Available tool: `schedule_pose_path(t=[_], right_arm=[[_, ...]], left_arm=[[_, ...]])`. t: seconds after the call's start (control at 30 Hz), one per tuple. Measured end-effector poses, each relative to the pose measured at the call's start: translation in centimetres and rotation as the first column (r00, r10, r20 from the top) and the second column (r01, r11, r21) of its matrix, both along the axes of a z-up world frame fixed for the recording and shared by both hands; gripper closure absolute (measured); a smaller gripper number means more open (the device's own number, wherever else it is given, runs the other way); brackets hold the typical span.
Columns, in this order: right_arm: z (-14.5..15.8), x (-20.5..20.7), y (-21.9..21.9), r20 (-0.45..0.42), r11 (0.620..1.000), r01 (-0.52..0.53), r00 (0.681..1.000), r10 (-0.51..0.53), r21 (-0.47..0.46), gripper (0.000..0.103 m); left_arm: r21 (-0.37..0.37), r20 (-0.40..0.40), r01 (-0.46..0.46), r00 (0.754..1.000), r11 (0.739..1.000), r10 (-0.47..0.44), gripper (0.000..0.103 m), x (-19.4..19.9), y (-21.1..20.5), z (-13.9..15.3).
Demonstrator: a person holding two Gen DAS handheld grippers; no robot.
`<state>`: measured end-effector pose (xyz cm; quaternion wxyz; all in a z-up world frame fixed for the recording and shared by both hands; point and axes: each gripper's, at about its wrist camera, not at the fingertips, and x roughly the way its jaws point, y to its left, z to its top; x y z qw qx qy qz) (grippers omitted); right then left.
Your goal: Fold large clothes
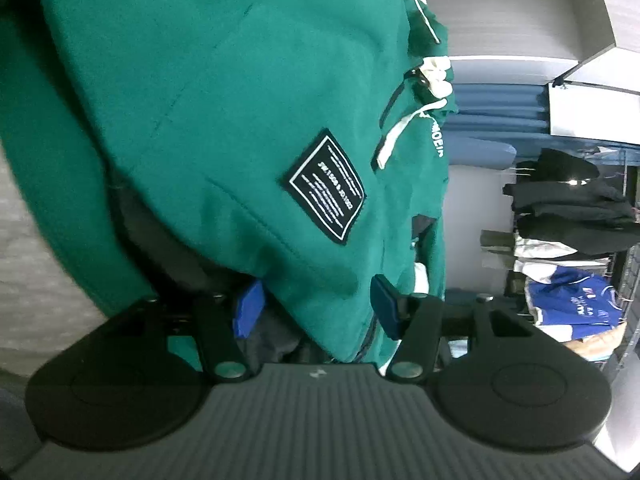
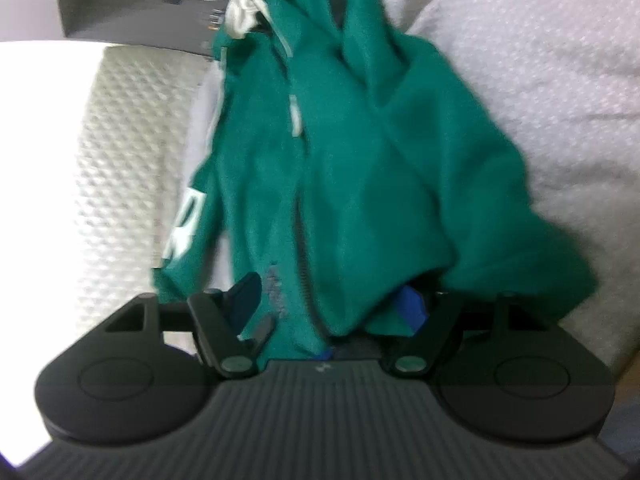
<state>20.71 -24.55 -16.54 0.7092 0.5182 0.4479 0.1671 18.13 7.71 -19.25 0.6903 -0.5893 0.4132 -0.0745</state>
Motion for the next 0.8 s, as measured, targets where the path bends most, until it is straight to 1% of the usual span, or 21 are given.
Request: schedule_pose_path(t=[0.07, 0.13, 0.23, 0.27, 0.33, 0.37, 0.4, 0.43, 0.47, 0.5, 0.57, 0.67, 0.77, 0.8], right_arm=[[0.4, -0.3, -0.2, 0.045, 0.999, 0.0, 0.999, -0.002, 0.052, 0.028], [1.5, -0.1, -0.2, 0.111, 0.997, -0.001, 0.994, -0.007, 0.079, 0.028], [2.7, 0.1, -0.9, 0.189, 0.99, 0.027, 0.981, -0.053, 0.139, 0.028], [2.9, 0.1, -1.0, 0.208, 0.989, 0.029, 0.976, -0.06, 0.147, 0.028], [3.3, 0.1, -0.8, 0.236, 0.988, 0.029, 0.97, -0.064, 0.149, 0.028], [3.3, 0.1, -0.8, 0.24, 0.987, 0.028, 0.968, -0.065, 0.158, 0.028], [3.2, 0.3, -0.6, 0.24, 0.986, 0.024, 0.969, -0.064, 0.165, 0.028], [3.1, 0.3, -0.5, 0.24, 0.986, 0.019, 0.969, -0.06, 0.168, 0.028], [3.2, 0.2, -0.4, 0.241, 0.987, 0.013, 0.969, -0.053, 0.162, 0.028], [3.2, 0.1, -0.4, 0.244, 0.988, 0.008, 0.969, -0.046, 0.155, 0.028], [3.2, 0.0, 0.0, 0.243, 0.99, -0.012, 0.97, -0.023, 0.142, 0.028], [2.5, -0.4, 0.7, 0.213, 0.987, -0.051, 0.977, 0.018, 0.15, 0.028], [1.5, -0.6, 2.0, 0.168, 0.979, -0.111, 0.982, 0.082, 0.171, 0.015], [1.3, -0.8, 2.5, 0.157, 0.977, -0.13, 0.982, 0.103, 0.172, 0.015]], left_arm=[[-0.033, 0.006, -0.003, 1.0, 0.999, 0.003, 0.04, 0.2, -0.1, -0.2], [-0.063, 0.011, 0.0, 1.0, 0.998, 0.0, 0.04, 0.6, -0.5, -0.6], [-0.089, 0.04, 0.021, 0.999, 0.996, -0.018, 0.038, 0.7, -1.0, -0.5], [-0.088, 0.044, 0.017, 0.999, 0.996, -0.013, 0.038, 0.8, -1.1, -0.5], [-0.06, 0.063, -0.038, 0.997, 0.997, 0.042, 0.04, 0.6, -1.0, -0.3], [-0.062, 0.071, -0.05, 0.996, 0.997, 0.054, 0.04, 0.7, -0.9, -0.2], [-0.075, 0.081, -0.064, 0.994, 0.995, 0.07, 0.047, 0.7, -0.7, -0.2], [-0.079, 0.099, -0.081, 0.991, 0.994, 0.088, 0.057, 0.6, -0.5, -0.1], [-0.066, 0.115, -0.096, 0.988, 0.993, 0.103, 0.073, 0.5, -0.2, 0.3], [-0.034, 0.128, -0.113, 0.985, 0.993, 0.117, 0.087, 0.4, 0.0, 0.8], [-0.002, 0.168, -0.146, 0.975, 0.989, 0.144, 0.094, 0.0, 0.6, 1.6], [-0.01, 0.263, -0.206, 0.944, 0.979, 0.201, 0.096, -1.0, 1.8, 3.4], [-0.001, 0.334, -0.258, 0.911, 0.966, 0.243, 0.096, -1.6, 3.1, 5.3], [-0.009, 0.351, -0.272, 0.9, 0.962, 0.257, 0.096, -1.7, 3.4, 5.7]])
